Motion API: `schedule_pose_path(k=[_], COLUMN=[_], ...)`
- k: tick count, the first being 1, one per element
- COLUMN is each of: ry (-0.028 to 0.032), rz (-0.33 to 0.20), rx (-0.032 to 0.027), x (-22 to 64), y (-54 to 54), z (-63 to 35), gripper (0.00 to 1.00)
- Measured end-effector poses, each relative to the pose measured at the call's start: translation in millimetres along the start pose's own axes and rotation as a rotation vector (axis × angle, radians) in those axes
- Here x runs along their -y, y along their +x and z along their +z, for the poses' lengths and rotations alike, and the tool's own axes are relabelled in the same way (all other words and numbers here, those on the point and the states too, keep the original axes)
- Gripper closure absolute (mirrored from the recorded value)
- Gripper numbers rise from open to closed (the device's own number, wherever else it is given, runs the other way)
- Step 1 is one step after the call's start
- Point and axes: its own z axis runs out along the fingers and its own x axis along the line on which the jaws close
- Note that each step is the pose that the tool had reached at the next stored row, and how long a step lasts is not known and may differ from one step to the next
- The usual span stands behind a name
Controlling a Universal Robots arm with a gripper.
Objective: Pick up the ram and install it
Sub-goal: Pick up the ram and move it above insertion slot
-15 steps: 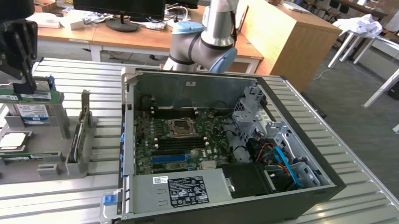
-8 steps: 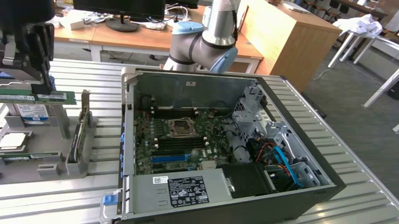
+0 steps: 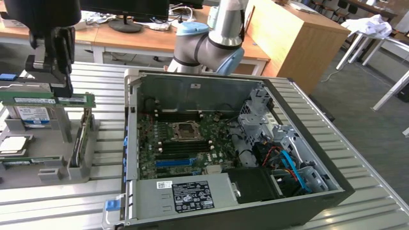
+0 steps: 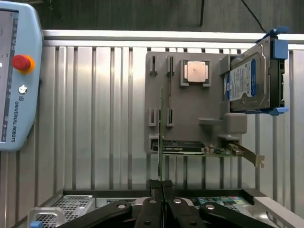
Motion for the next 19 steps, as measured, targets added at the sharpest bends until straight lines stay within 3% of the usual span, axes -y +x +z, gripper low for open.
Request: schedule_pose_path(k=[19], ry=[-0.0005], rz=[-0.019], rx=[0.0004], x=[69.2], y=[-0.9], z=[-2.4], gripper=[0.88])
